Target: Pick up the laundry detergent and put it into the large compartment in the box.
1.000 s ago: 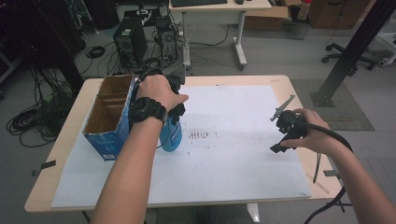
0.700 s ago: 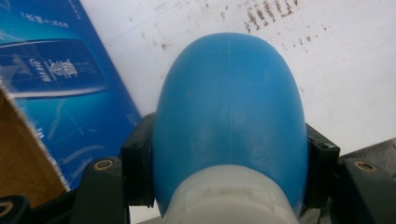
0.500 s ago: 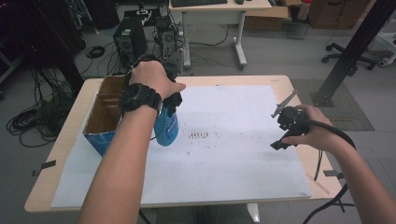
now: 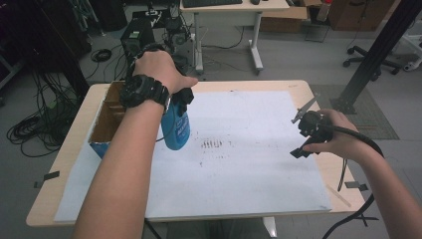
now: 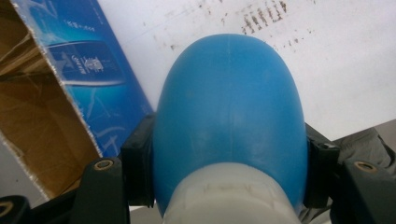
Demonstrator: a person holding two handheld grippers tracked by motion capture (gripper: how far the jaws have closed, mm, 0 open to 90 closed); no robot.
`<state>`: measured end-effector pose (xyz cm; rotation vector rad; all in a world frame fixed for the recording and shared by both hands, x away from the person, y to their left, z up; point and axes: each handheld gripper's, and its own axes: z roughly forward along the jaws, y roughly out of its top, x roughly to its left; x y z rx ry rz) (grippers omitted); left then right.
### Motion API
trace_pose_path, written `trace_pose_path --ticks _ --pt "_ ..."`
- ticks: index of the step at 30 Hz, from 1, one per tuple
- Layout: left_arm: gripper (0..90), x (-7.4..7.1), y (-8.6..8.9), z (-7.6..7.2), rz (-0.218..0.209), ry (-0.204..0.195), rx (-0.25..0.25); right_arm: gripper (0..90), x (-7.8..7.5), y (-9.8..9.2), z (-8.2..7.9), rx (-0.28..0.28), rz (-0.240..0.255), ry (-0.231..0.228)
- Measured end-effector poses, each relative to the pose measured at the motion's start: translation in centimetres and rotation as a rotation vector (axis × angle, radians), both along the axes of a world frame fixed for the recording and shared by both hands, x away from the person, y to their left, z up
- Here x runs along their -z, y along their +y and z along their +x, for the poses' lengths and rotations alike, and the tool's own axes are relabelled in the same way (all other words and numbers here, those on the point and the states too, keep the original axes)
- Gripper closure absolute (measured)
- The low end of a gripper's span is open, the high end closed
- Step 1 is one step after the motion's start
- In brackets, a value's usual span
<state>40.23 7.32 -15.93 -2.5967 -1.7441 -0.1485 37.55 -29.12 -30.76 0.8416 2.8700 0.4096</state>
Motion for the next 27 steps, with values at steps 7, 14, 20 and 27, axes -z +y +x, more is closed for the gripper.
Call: trace_pose_path --ticks 7,14,20,27 --pt "37.6 -1.3 0.1 0.2 -0.011 -0.004 -0.008 13.2 -0.1 -0.2 0.1 0.000 0.003 0.001" --pt "37.6 -2.3 0.3 0.3 -0.013 0.001 -0.013 13.2 -0.5 -0.2 0.2 -0.001 0.003 -0.002" --pt "37.6 -3.3 0.5 0.4 -0.009 -0.001 -0.021 13.2 -0.8 -0.3 0.4 0.003 0.005 -0.005" --pt "37.6 -3.9 1.0 0.5 -0.019 -0.005 -0.039 13.2 -1.0 -0.1 0.4 -0.003 0.006 -0.007"
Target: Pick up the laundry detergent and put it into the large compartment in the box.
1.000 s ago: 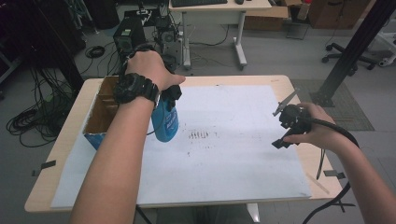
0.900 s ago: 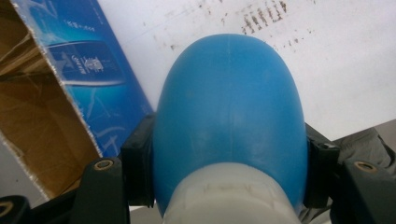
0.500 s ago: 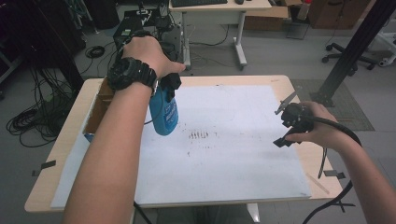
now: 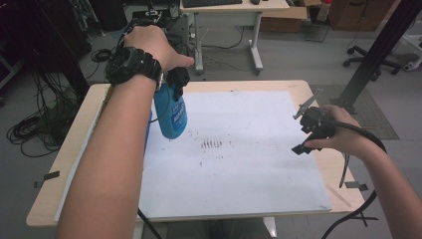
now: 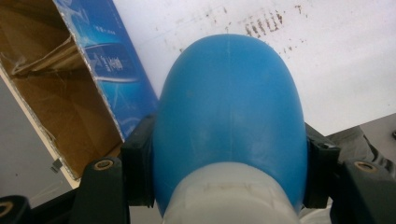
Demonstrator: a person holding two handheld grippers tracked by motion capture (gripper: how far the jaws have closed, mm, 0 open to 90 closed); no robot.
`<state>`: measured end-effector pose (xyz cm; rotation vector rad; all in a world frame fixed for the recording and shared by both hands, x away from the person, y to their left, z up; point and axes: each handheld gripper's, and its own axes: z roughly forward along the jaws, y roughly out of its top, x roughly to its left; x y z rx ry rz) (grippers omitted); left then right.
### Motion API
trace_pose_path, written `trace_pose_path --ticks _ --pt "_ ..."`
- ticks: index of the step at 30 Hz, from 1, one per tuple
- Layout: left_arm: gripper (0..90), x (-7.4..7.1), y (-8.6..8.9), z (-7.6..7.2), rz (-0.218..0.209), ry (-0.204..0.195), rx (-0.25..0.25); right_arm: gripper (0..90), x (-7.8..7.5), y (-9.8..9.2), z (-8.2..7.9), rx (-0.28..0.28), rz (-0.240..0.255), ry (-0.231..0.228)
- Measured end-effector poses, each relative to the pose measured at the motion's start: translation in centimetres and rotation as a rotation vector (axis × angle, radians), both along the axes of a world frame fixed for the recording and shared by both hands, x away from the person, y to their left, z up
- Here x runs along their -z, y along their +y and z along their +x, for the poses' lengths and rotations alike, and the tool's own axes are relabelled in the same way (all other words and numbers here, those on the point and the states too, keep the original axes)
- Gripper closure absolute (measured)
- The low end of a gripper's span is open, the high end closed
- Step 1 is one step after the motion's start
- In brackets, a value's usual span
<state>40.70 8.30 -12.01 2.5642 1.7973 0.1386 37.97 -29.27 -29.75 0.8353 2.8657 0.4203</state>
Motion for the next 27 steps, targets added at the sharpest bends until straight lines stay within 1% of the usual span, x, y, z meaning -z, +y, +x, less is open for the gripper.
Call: trace_pose_path --ticks 4,10,16,21,25,26,27 --pt "37.6 0.0 0.3 0.1 -0.002 0.003 -0.009 13.2 0.0 0.1 0.0 -0.003 -0.003 0.000" --pt "37.6 0.2 1.1 0.4 -0.008 0.004 -0.039 13.2 0.1 0.3 0.2 -0.006 -0.001 0.004" --pt "37.6 -0.1 2.1 0.7 -0.013 0.000 -0.065 13.2 0.4 0.3 0.4 -0.008 0.000 0.011" --pt "37.6 -0.3 3.0 0.9 -0.001 -0.010 -0.085 13.2 0.4 0.4 0.6 -0.006 -0.001 0.010" --pt "37.6 -0.6 4.1 0.8 -0.020 -0.015 -0.107 13.2 0.4 0.5 0.7 -0.007 0.001 0.011" --pt "37.6 -0.7 4.4 0.9 -0.024 -0.021 -0.114 13.2 0.4 0.6 0.7 -0.008 0.003 0.011" --pt "37.5 -0.7 4.4 0.9 -0.024 -0.021 -0.114 13.2 0.4 0.6 0.7 -0.008 0.003 0.011"
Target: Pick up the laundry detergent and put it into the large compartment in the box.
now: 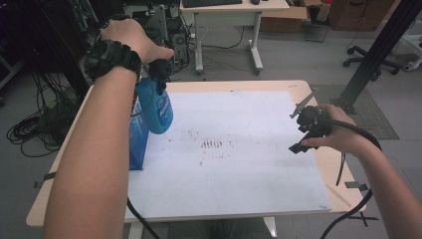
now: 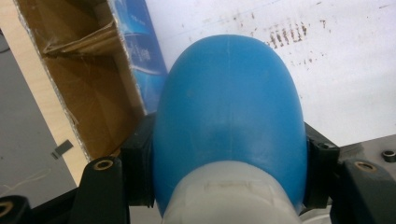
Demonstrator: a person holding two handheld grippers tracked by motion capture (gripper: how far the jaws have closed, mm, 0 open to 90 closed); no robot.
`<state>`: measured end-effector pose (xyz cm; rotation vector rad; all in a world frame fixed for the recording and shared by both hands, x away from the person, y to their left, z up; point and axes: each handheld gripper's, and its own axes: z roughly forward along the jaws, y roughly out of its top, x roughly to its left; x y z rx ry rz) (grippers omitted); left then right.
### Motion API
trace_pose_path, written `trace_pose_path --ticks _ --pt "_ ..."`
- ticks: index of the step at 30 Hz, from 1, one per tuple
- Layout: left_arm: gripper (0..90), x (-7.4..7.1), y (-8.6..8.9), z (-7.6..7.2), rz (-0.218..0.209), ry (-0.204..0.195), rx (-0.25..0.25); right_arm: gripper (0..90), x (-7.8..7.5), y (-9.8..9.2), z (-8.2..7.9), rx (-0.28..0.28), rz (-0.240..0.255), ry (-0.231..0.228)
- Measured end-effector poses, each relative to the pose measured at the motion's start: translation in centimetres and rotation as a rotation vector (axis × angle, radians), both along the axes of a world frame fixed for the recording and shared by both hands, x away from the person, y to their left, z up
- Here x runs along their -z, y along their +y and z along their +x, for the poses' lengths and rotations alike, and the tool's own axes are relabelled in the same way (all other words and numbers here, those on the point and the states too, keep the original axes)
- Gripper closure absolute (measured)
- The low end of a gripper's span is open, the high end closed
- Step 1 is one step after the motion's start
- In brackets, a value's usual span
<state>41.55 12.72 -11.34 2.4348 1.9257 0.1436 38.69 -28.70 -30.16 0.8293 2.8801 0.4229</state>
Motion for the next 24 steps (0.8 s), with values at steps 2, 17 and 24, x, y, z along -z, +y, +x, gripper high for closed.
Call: trace_pose_path --ticks 2,17,24 --pt "37.6 0.0 0.4 0.0 0.008 0.001 -0.006 13.2 0.1 0.0 0.1 0.000 0.000 0.003" --pt "37.5 -0.3 4.8 0.4 0.006 -0.010 -0.088 13.4 0.6 0.1 0.6 0.012 0.001 0.018" --pt "37.6 -0.7 6.4 0.4 0.009 -0.020 -0.120 13.4 0.9 0.3 0.9 0.013 -0.001 0.027"
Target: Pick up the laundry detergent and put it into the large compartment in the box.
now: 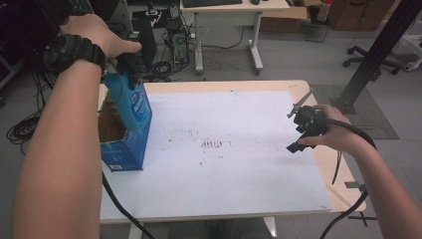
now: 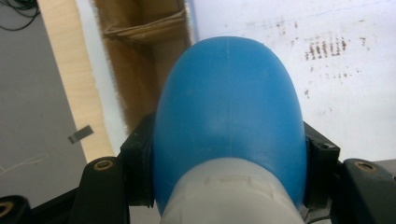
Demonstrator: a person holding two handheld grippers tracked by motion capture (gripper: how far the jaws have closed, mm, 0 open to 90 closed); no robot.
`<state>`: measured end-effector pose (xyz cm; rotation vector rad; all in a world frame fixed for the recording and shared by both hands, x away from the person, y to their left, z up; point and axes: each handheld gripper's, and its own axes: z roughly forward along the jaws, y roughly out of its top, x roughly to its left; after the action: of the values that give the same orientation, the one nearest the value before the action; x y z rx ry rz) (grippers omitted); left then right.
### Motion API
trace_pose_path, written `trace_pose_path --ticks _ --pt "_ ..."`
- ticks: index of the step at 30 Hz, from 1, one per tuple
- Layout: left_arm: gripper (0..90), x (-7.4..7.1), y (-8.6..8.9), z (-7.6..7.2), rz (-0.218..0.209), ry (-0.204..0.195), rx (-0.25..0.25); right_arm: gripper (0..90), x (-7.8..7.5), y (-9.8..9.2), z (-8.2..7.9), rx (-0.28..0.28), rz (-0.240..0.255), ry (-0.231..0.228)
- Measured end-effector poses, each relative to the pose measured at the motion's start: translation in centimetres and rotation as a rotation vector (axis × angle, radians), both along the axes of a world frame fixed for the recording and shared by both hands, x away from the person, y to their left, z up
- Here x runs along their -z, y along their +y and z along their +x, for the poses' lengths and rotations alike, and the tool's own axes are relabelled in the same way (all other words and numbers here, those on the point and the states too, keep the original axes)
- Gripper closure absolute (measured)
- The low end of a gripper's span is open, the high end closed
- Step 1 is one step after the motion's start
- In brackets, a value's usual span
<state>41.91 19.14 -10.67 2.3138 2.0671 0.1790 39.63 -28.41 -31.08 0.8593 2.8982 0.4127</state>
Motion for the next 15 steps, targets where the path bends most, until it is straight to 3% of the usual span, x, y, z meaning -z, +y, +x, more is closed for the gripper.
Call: trace_pose_path --ticks 15 --pt "37.6 -0.3 3.1 0.0 0.024 -0.004 -0.073 13.5 -0.1 0.0 0.3 0.006 -0.005 0.003"
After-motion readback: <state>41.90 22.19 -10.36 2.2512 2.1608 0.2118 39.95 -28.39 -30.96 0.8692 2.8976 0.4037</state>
